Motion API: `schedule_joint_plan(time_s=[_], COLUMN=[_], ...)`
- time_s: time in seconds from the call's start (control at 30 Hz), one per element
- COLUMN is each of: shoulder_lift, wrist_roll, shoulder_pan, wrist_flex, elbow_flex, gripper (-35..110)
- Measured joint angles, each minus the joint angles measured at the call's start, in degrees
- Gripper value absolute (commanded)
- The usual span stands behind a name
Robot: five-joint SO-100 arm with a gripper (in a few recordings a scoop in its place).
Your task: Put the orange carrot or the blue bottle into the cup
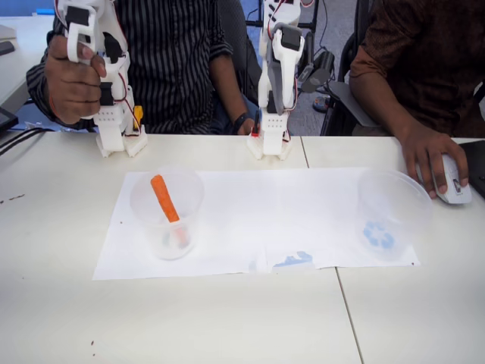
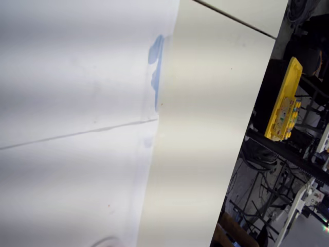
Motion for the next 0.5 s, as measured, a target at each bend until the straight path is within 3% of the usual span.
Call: schedule_joint_plan(time_s=[0.27, 0.5], shoulder_lift=[7.47, 12.04], wrist_roll=[-3.60, 6.33], shoulder_pan=[0.09, 0.09], wrist_flex=[-10.55, -18.02], elbow_flex=[21.18, 32.34], gripper=[14, 14])
